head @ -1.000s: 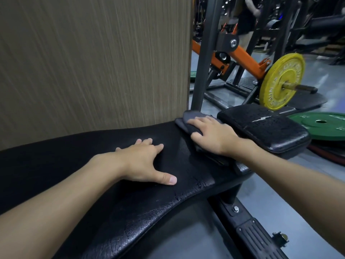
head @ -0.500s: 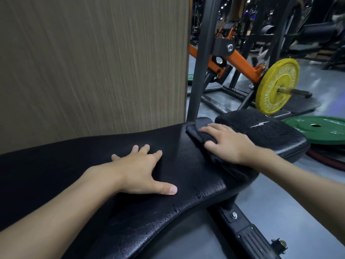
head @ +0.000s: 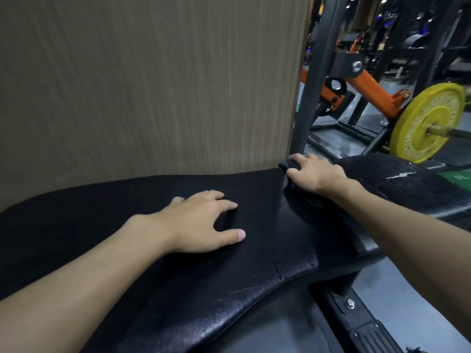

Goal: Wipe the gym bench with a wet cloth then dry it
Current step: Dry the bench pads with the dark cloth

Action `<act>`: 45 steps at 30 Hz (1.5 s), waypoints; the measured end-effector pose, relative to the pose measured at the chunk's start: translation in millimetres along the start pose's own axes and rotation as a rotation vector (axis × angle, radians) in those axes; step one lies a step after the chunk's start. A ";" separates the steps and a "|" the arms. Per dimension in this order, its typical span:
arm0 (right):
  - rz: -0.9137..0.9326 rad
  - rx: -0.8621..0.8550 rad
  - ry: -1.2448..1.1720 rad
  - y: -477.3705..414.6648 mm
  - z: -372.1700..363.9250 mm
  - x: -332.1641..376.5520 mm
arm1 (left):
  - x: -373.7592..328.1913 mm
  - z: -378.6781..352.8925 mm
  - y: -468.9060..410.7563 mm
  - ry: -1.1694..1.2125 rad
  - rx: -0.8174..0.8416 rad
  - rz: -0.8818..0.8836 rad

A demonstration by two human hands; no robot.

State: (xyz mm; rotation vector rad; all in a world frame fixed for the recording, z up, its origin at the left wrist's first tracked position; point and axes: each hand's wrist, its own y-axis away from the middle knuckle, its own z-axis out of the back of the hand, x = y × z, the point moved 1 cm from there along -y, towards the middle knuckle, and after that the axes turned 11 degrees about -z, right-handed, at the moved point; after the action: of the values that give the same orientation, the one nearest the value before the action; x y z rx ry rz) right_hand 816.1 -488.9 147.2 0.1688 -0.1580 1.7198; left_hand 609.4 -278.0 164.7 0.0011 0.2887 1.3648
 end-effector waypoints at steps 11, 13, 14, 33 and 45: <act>0.241 0.043 0.034 54.7 -41.2 181.4 | 92.2 4.5 120.5 -0.033 -0.068 0.243; 0.303 0.056 0.033 65.8 -49.4 222.9 | 108.1 2.2 144.2 -0.041 -0.083 0.276; 0.330 0.065 0.032 70.7 -52.9 242.2 | 116.3 1.1 156.3 -0.040 -0.090 0.294; 0.878 0.195 -0.006 200.8 -96.7 455.7 | 180.7 -22.7 301.0 0.065 -0.272 0.509; 0.781 0.159 -0.038 163.4 -63.0 289.4 | 109.9 -15.2 216.9 -0.041 -0.109 0.398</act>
State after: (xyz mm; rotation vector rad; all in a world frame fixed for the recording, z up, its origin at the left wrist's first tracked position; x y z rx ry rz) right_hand 609.0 -221.5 142.5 0.2818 -0.1209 2.5107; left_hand 416.6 -129.0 164.1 -0.0040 0.1838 1.7730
